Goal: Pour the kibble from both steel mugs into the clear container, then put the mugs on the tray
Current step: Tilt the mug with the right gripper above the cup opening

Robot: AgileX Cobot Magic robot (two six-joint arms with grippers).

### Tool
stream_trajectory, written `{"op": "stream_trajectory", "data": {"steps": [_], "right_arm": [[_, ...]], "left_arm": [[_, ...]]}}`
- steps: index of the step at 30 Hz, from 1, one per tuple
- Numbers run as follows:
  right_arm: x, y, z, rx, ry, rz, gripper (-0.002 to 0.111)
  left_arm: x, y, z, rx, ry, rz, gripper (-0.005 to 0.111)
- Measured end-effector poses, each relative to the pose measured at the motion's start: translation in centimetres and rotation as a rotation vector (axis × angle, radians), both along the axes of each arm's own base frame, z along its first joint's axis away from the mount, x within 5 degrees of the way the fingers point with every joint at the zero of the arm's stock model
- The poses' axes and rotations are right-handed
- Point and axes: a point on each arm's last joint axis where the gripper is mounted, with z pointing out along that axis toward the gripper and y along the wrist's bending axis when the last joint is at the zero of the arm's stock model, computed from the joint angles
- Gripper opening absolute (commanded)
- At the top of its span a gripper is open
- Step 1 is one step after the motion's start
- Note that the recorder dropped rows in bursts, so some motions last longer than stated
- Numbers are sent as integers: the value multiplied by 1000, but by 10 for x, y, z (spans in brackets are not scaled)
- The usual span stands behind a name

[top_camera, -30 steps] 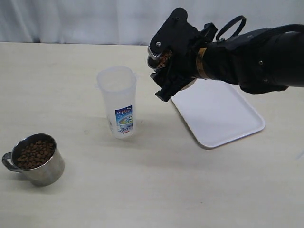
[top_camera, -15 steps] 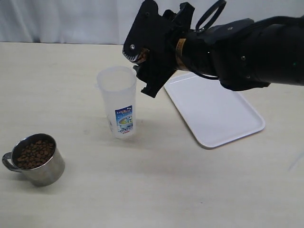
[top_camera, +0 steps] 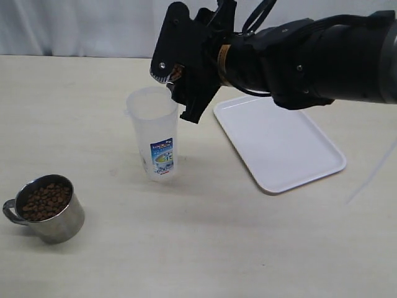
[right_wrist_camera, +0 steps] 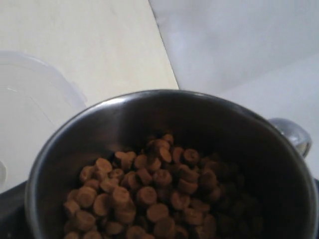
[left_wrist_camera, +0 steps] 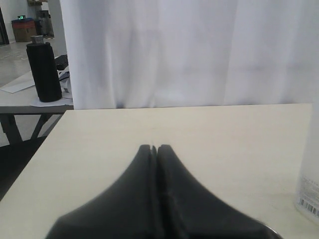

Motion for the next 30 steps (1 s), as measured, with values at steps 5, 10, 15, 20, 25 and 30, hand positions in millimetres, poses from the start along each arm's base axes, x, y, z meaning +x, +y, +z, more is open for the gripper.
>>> {"op": "stream_trajectory", "data": {"steps": [5, 10, 15, 20, 25, 30], "right_arm": [[1, 2, -7, -76, -40, 51, 5], [1, 2, -7, -116, -73, 78, 5], [3, 4, -1, -115, -95, 84, 5], [3, 4, 0, -156, -134, 113, 5], [5, 6, 6, -153, -156, 118, 5], [6, 8, 7, -156, -163, 120, 5]], "left_arm": [[0, 0, 0, 0, 0, 0, 0], [0, 0, 0, 0, 0, 0, 0], [0, 0, 0, 0, 0, 0, 0], [0, 0, 0, 0, 0, 0, 0], [0, 0, 0, 0, 0, 0, 0], [0, 0, 0, 0, 0, 0, 0]]}}
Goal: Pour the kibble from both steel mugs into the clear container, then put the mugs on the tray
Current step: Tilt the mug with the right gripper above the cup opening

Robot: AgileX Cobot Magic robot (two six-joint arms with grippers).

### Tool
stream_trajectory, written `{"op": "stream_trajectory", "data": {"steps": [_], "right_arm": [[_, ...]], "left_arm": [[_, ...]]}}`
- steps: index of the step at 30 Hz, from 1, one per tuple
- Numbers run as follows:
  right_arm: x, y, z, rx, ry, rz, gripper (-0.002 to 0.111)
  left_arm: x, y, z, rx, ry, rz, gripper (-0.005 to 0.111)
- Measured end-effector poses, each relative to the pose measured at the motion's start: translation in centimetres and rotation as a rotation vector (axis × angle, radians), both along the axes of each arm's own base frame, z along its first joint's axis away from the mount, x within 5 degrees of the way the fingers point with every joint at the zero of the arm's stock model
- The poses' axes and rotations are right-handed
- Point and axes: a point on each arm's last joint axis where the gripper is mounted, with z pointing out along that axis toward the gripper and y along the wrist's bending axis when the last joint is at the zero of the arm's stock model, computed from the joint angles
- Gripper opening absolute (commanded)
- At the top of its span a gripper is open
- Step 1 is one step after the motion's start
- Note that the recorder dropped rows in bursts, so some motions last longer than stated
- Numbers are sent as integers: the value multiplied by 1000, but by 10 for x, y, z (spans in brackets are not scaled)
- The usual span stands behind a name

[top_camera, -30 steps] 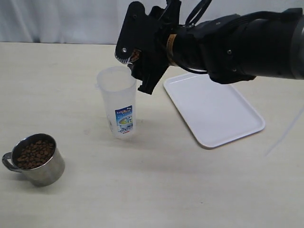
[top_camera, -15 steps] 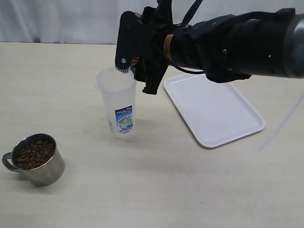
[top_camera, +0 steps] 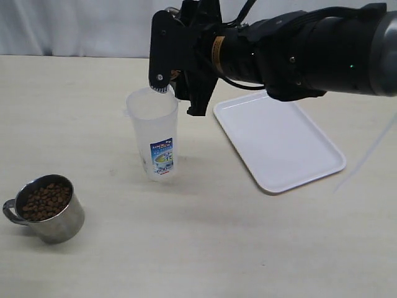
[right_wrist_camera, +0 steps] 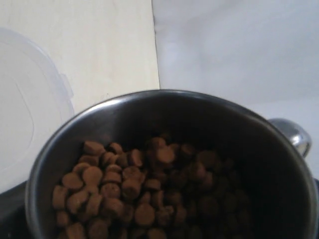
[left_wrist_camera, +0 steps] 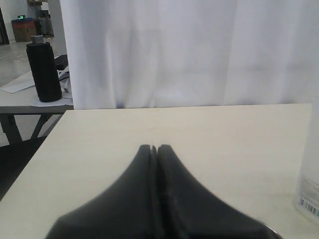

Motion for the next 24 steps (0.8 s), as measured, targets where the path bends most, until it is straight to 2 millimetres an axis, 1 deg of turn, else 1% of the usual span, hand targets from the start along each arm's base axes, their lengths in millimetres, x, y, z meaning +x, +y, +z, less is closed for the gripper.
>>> {"op": "stream_trajectory", "data": {"steps": [8, 24], "right_arm": [[9, 9, -11, -27, 0, 9, 5], [9, 10, -11, -93, -56, 52, 5]], "left_arm": [[0, 0, 0, 0, 0, 0, 0], [0, 0, 0, 0, 0, 0, 0]]}}
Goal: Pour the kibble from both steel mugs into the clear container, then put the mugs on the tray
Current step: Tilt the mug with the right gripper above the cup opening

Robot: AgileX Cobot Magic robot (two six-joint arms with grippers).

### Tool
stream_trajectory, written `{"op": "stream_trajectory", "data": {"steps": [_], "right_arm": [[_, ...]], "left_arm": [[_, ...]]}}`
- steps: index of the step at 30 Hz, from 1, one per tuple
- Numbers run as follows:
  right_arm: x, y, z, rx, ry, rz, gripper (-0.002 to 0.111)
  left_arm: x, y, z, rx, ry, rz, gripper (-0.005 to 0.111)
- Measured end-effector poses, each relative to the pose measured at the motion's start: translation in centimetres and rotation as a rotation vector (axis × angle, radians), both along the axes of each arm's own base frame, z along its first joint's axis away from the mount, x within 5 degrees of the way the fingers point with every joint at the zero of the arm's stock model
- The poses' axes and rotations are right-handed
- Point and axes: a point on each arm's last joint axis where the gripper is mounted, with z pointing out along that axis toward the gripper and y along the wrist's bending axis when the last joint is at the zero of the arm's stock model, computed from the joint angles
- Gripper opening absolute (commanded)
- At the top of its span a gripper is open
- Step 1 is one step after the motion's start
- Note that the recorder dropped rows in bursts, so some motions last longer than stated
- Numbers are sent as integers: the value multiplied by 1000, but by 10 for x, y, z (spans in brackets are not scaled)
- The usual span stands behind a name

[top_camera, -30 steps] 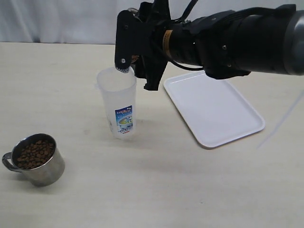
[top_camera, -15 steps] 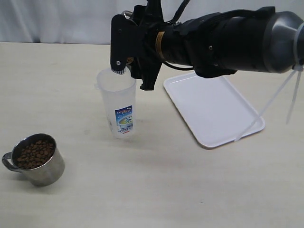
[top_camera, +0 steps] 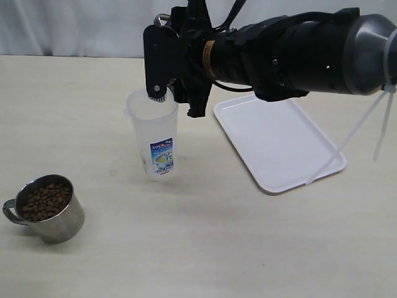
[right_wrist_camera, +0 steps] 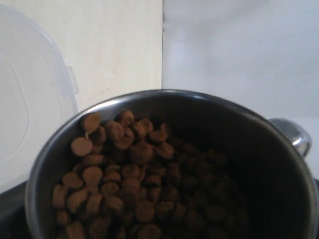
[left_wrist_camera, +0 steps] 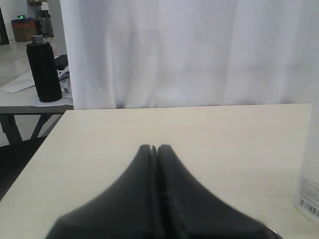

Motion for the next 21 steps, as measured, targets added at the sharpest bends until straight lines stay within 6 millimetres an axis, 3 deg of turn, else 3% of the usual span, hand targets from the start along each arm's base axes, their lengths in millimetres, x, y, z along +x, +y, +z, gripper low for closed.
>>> {"op": "stream_trajectory", "data": {"steps": [21], "right_arm": [[0, 0, 0, -83, -69, 55, 5]], "left_arm": [[0, 0, 0, 0, 0, 0, 0]]}}
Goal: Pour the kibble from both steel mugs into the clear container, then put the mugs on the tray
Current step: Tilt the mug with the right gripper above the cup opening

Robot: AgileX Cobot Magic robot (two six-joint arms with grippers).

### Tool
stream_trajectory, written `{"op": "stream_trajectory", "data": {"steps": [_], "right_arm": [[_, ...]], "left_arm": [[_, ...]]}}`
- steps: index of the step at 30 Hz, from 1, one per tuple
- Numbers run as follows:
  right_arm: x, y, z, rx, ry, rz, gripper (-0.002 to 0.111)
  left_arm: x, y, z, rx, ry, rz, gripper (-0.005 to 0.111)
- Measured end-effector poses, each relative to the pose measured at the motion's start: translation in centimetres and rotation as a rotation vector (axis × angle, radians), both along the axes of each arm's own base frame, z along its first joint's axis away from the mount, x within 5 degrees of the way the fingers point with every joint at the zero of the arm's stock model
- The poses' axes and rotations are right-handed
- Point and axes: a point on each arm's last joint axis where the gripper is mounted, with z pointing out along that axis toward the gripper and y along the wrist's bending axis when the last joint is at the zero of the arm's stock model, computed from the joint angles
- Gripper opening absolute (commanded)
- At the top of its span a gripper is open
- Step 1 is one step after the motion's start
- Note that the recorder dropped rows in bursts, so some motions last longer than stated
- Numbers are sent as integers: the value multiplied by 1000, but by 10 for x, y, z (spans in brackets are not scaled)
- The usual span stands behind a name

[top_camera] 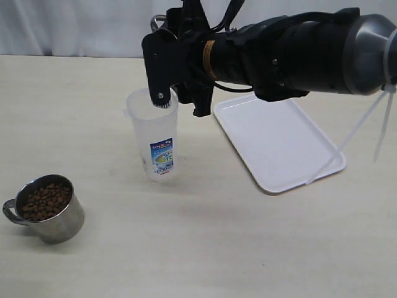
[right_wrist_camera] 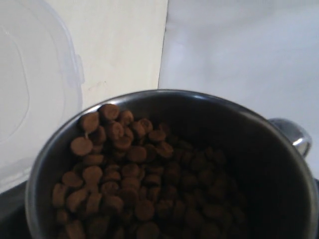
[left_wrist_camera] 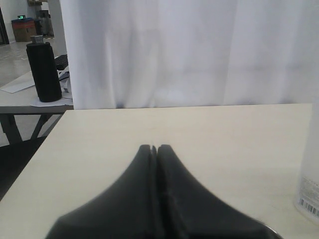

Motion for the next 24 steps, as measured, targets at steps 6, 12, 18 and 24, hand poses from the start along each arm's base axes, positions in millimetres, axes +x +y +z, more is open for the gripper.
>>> {"op": "stream_trajectory", "data": {"steps": [6, 12, 18, 24], "right_arm": [[0, 0, 0, -25, -21, 16, 5], [0, 0, 0, -59, -49, 39, 5], [0, 0, 0, -70, -58, 46, 5], [0, 0, 0, -89, -74, 59, 5]], "left_arm": [[0, 0, 0, 0, 0, 0, 0], [0, 0, 0, 0, 0, 0, 0], [0, 0, 0, 0, 0, 0, 0], [0, 0, 0, 0, 0, 0, 0]]}}
